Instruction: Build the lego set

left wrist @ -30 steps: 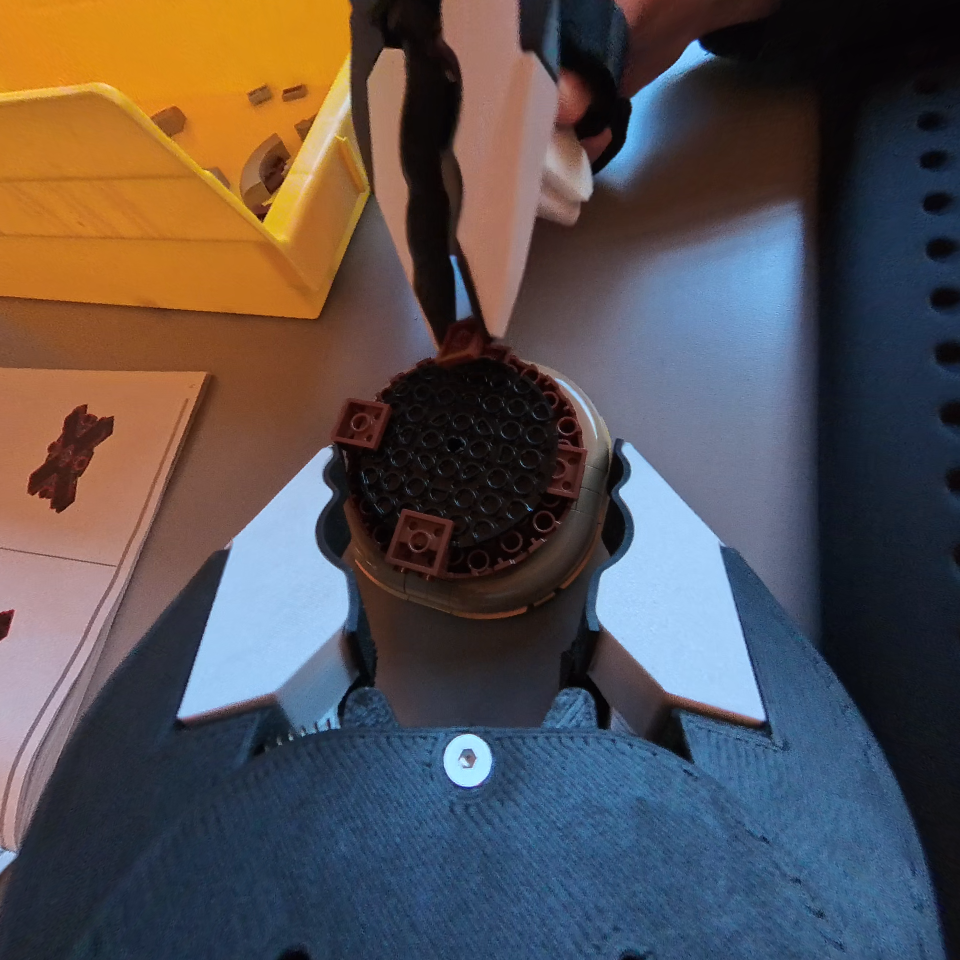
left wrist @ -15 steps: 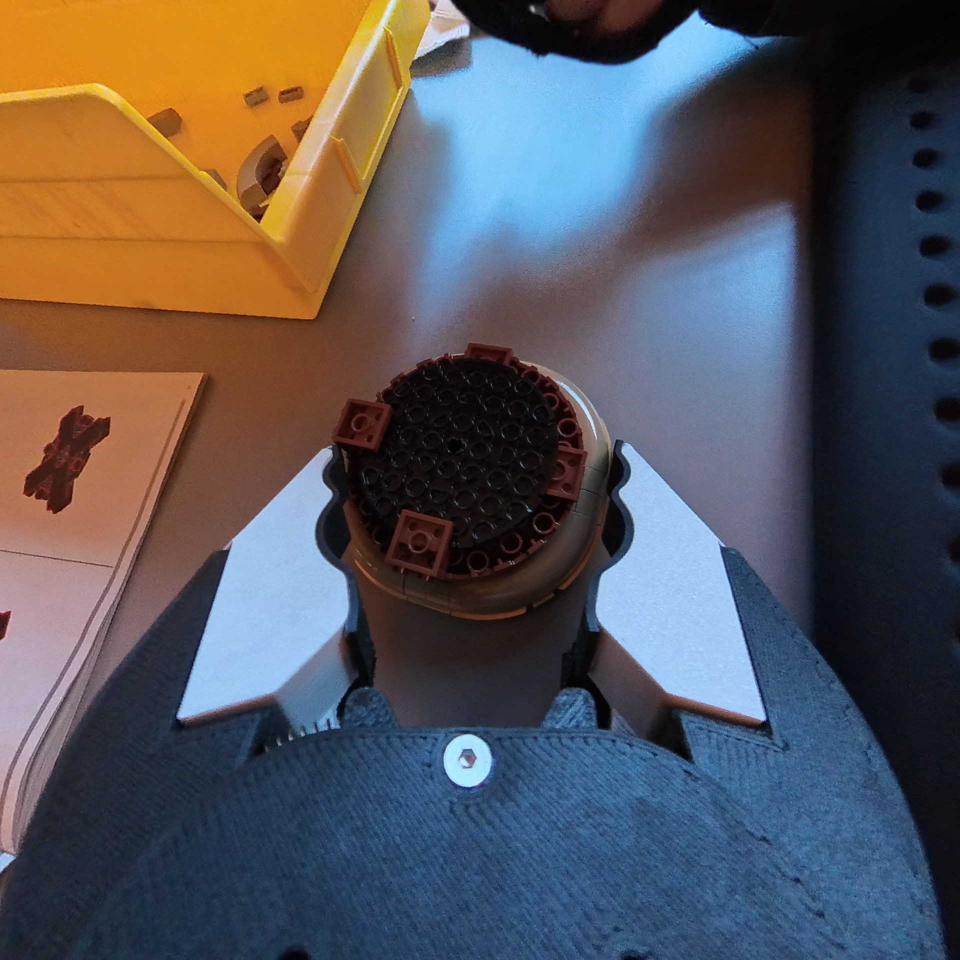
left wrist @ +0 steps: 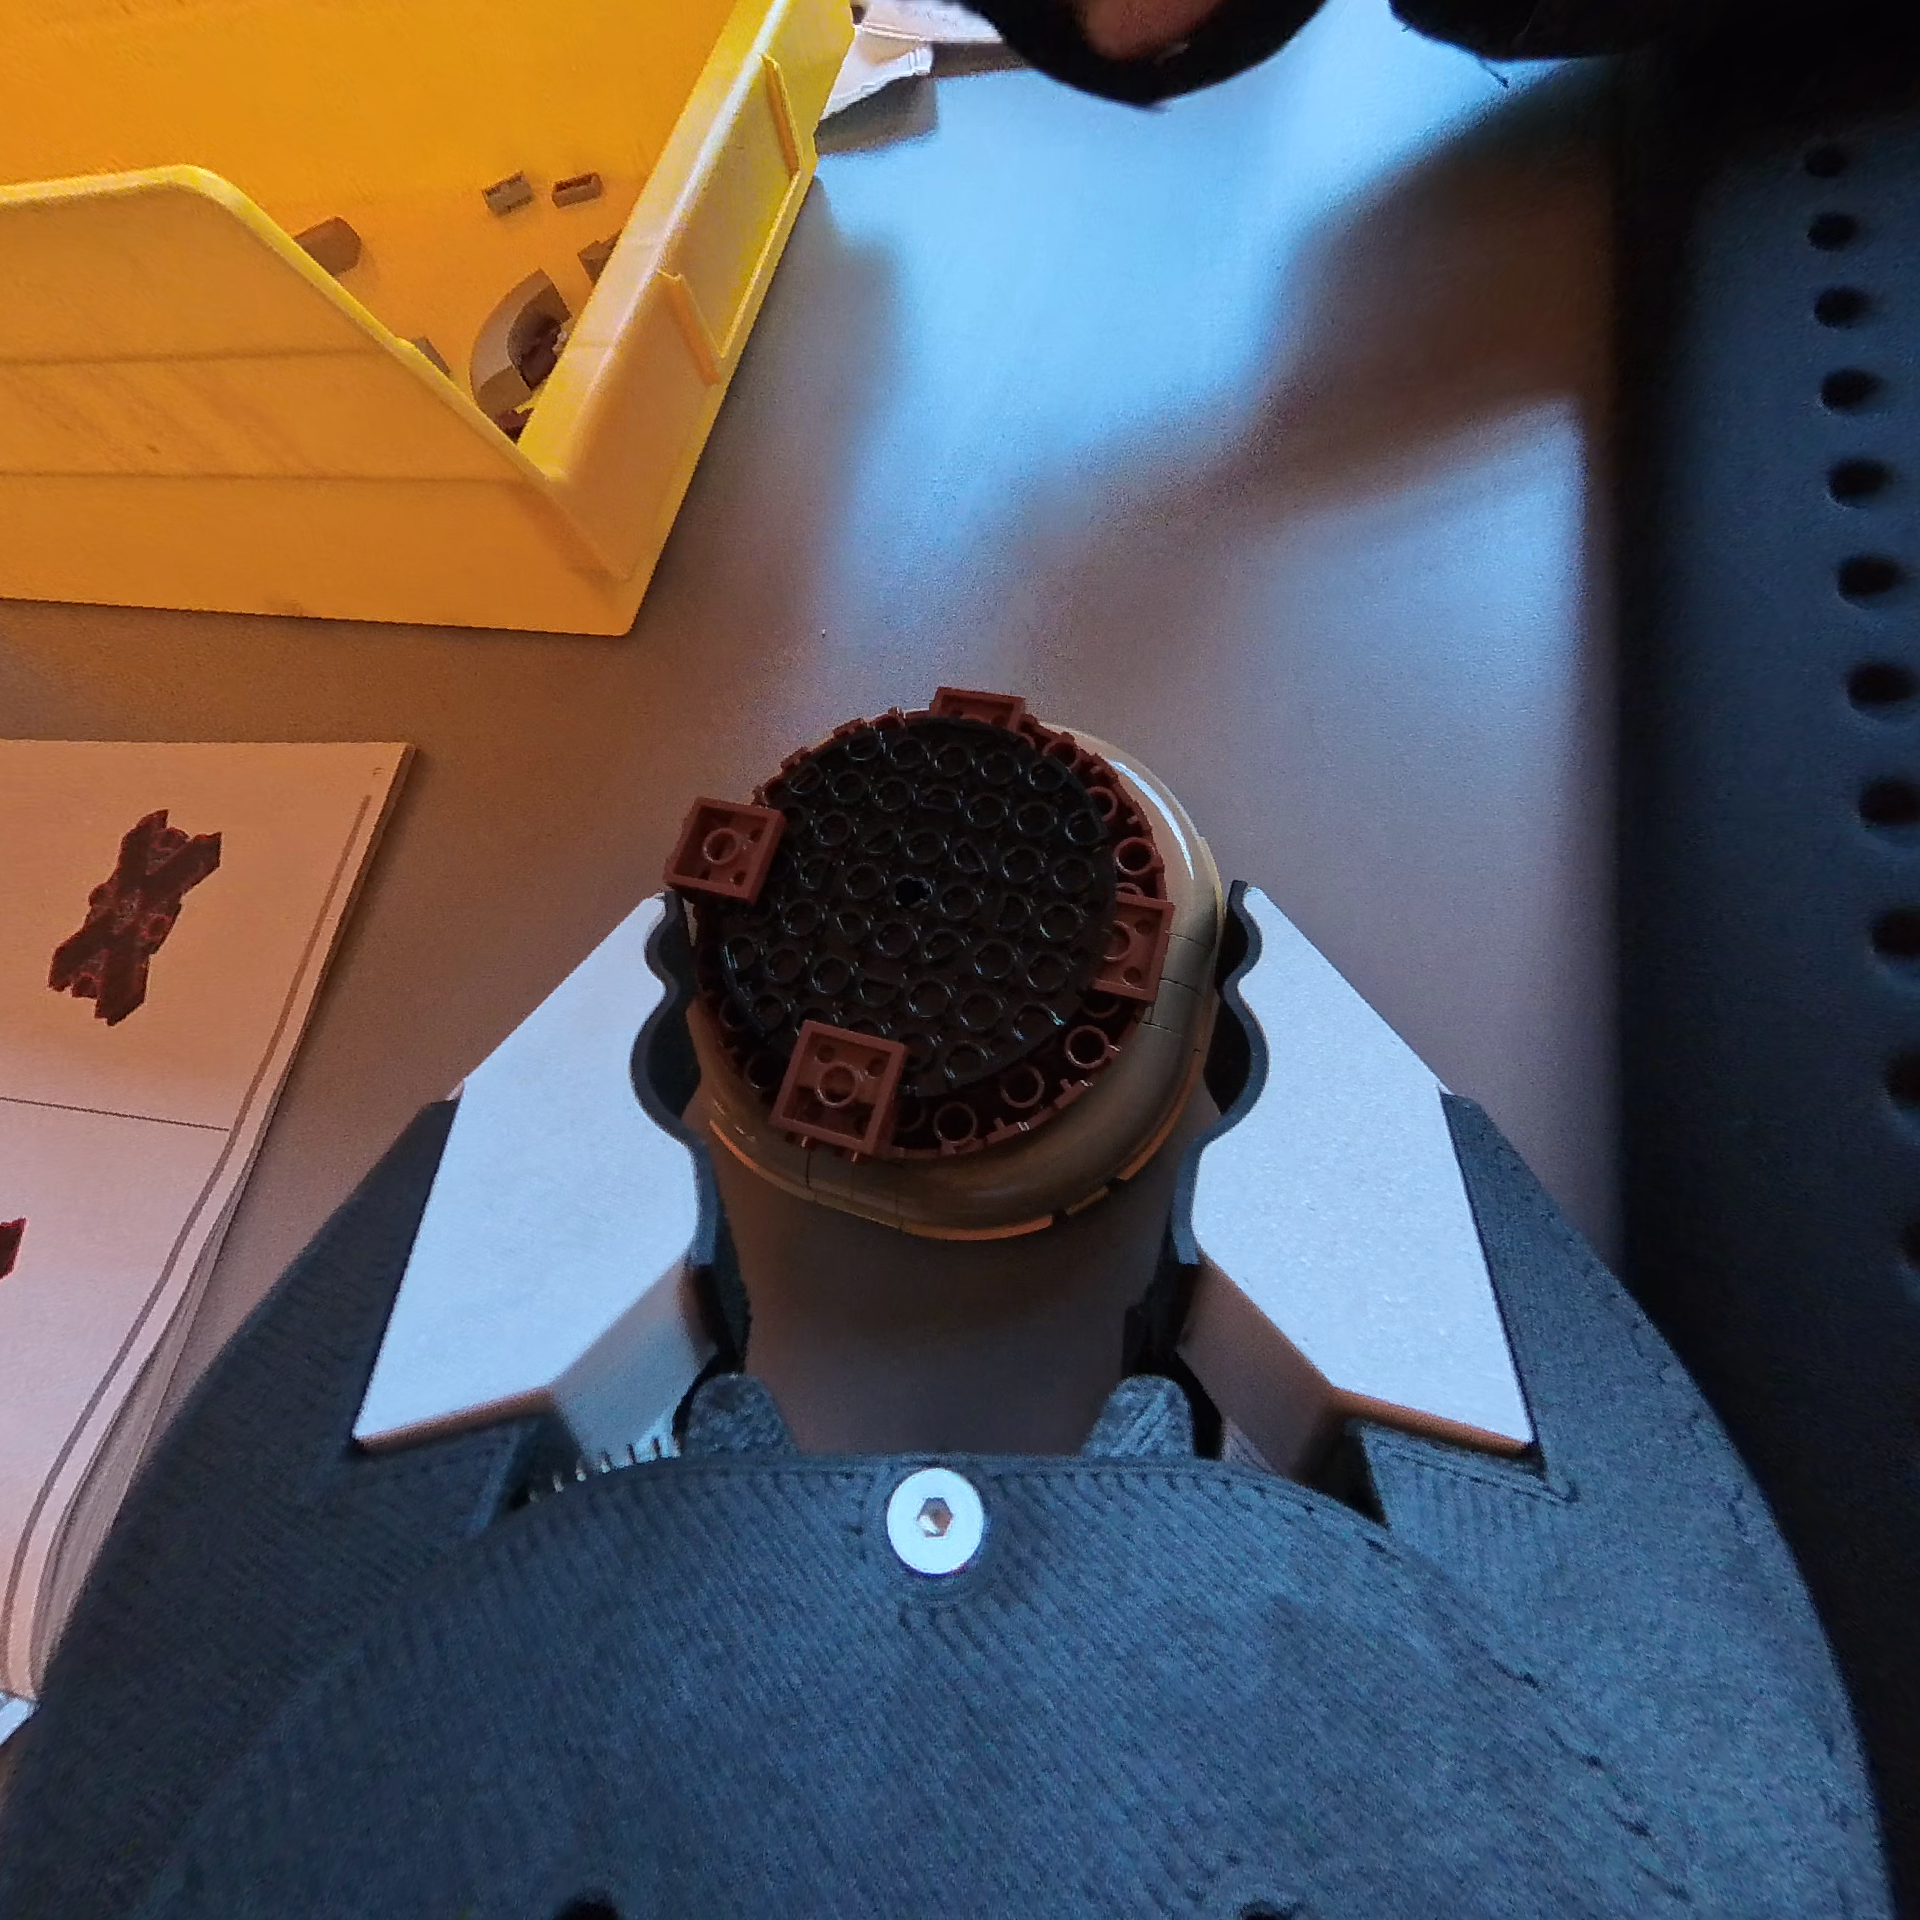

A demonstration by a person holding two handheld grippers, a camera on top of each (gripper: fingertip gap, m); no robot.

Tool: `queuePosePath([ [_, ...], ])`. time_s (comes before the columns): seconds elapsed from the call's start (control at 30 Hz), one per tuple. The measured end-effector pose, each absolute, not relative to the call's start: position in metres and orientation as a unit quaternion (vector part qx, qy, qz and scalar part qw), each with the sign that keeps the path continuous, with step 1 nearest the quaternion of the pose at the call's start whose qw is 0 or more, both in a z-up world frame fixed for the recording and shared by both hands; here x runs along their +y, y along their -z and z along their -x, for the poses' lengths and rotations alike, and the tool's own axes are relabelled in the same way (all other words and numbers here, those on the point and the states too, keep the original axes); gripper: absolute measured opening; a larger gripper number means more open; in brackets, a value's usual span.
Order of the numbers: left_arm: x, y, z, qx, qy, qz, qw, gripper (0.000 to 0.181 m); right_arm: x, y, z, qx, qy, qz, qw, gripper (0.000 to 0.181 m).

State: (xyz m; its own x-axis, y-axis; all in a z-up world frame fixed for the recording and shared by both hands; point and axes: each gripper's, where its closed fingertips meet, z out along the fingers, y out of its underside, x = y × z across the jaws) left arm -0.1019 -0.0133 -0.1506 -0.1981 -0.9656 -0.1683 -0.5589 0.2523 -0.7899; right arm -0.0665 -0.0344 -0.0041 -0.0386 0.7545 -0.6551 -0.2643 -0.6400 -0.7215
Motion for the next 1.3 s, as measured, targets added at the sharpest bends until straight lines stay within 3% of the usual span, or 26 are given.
queuePosePath([
  [0.03,-0.013,0.150,0.102,0.714,0.298,0.534,0.341,0.101,-0.029,0.017,0.066,-0.257,-0.603,0.629,0.418,0.013],
  [0.1,-0.011,0.149,0.103,0.705,0.302,0.544,0.339,0.101,-0.022,0.035,0.062,-0.346,-0.433,0.673,0.490,0.014],
  [0.17,-0.004,0.139,0.103,0.680,0.324,0.555,0.354,0.103,-0.022,0.034,0.063,-0.380,-0.361,0.672,0.524,0.014],
  [0.3,-0.009,0.077,0.098,0.632,0.376,0.488,0.470,0.068,-0.031,0.048,0.076,-0.376,-0.413,0.690,0.460,0.014],
  [0.4,-0.020,0.059,0.096,0.649,0.320,0.413,0.553,0.037,-0.041,0.057,0.085,-0.359,-0.488,0.696,0.385,0.014],
  [0.47,-0.030,0.061,0.090,0.667,0.270,0.374,0.585,0.029,-0.045,0.059,0.088,-0.340,-0.531,0.695,0.345,0.013],
  [0.57,-0.040,0.061,0.081,0.672,0.237,0.345,0.611,0.030,-0.045,0.067,0.089,-0.334,-0.536,0.704,0.324,0.013],
  [0.73,-0.056,0.065,0.080,0.698,0.220,0.296,0.614,0.005,-0.049,0.069,0.091,-0.333,-0.545,0.706,0.305,0.013],
  [0.87,-0.060,0.069,0.079,0.702,0.246,0.312,0.591,0.004,-0.054,0.074,0.090,-0.324,-0.566,0.708,0.270,0.015],
  [1.0,-0.058,0.038,0.084,0.629,0.391,0.373,0.559,0.003,-0.042,0.047,0.087,-0.338,-0.553,0.661,0.377,0.042],
  [1.17,-0.051,0.008,0.096,0.542,0.533,0.403,0.510,0.003,-0.044,0.025,0.084,-0.463,-0.322,0.598,0.569,0.032],
  [1.3,-0.051,0.006,0.097,0.531,0.561,0.407,0.487,0.003,-0.054,0.009,0.096,-0.446,-0.360,0.573,0.586,0.020],
])
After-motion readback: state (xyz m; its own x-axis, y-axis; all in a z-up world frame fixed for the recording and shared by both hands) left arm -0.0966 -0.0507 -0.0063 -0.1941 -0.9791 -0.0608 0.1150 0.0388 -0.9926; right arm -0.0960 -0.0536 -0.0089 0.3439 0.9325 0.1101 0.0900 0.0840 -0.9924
